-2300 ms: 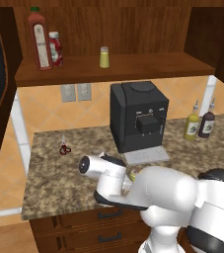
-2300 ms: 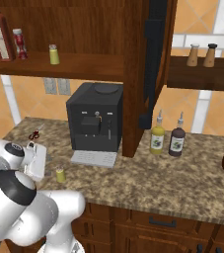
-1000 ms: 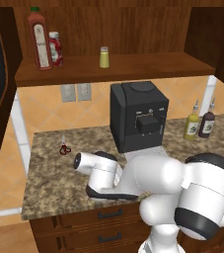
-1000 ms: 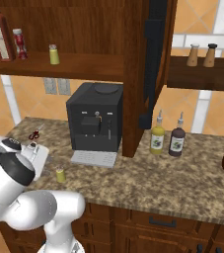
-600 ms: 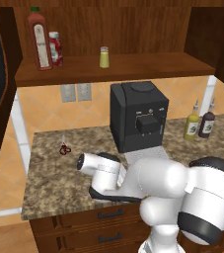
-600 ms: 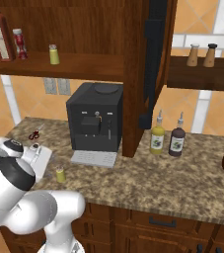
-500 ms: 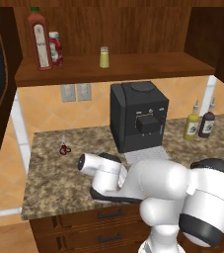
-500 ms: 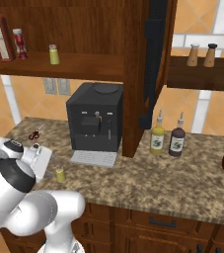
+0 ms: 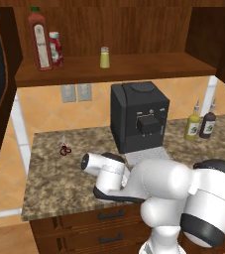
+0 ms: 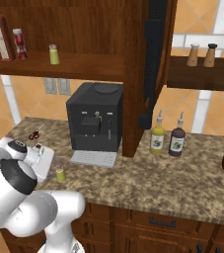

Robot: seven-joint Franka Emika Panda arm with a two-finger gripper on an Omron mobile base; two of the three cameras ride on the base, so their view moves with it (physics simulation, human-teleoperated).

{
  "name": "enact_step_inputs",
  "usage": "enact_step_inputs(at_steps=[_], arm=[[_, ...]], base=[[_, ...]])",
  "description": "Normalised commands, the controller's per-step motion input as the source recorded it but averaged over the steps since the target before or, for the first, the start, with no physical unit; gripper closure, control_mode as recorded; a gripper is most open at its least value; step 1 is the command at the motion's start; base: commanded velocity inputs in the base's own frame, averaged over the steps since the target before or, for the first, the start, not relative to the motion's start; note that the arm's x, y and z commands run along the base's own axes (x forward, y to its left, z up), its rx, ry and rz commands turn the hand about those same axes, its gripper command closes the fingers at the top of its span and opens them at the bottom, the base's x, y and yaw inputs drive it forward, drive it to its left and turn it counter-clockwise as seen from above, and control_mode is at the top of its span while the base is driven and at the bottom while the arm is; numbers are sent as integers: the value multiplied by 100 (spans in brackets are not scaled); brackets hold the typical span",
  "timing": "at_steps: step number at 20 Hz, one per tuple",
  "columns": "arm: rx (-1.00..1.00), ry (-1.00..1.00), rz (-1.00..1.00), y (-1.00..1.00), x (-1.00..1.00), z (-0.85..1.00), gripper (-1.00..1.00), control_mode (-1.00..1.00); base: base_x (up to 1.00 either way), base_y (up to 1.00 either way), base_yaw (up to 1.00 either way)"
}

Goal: Put the shaker and condiment bottle from the counter next to their counterparts in the cabinet.

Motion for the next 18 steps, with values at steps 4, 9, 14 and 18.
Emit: enact_step_inputs(at_steps=[4,9,14,18], arm=[[0,8,1,0,23,-2,-100,-100],[-2,7,1,-2,6,-11,-100,-100],[-9,6,0,-15,-11,-24,-100,-100],[-8,5,0,-19,-5,-22,-100,-100]], base=[[0,0,0],[0,0,0],[0,0,0],[0,0,0]])
